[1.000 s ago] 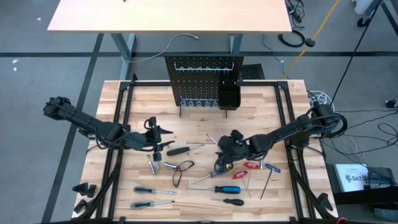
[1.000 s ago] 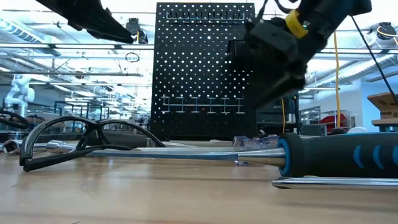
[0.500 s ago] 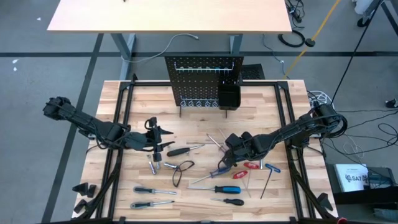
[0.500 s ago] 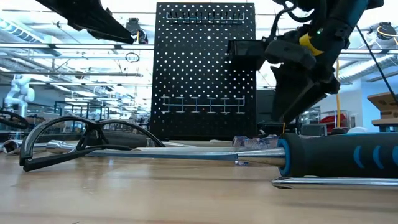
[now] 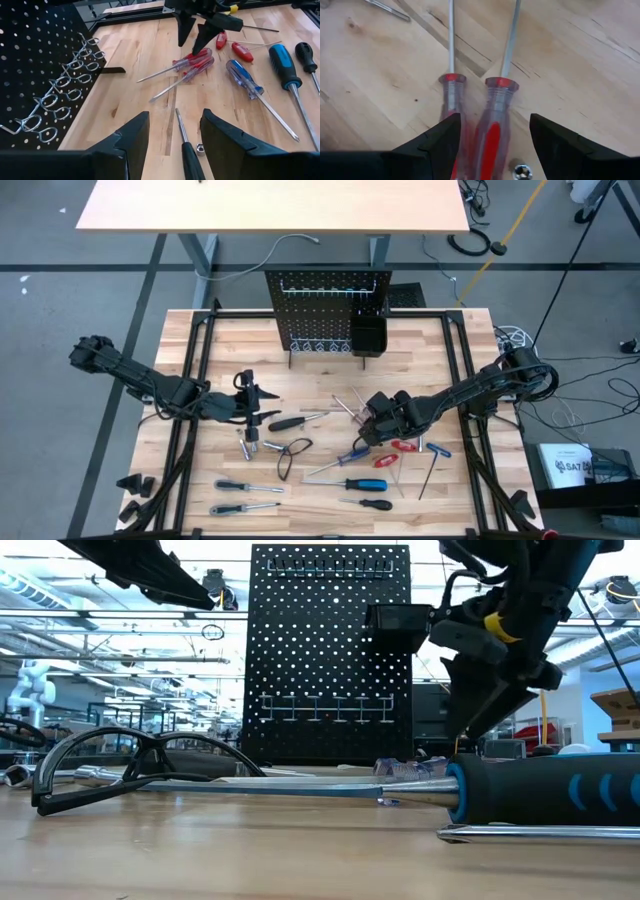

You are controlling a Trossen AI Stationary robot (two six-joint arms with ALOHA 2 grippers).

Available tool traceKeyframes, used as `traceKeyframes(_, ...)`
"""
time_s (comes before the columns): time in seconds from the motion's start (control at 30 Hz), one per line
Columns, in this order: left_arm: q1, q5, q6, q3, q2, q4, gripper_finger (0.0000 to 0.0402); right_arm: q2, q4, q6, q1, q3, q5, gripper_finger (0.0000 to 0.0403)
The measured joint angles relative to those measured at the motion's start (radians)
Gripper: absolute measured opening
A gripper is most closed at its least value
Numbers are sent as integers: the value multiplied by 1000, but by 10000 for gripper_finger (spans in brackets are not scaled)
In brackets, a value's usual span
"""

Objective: Hang tools onto peg board
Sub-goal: Hang the bottom right black screwdriver on the peg board

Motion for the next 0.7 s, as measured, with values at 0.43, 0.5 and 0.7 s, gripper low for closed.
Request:
traceKeyframes(0.43,0,0,-12,-14,0,3,177,0,-30,5,32,0,51,228)
traceKeyframes(0.5,0,0,-22,-37,0,2,177,0,-30,5,49,0,54,228)
traceKeyframes(0.7,0,0,-92,-94,0,14,177,0,-40,77,108,0,34,228)
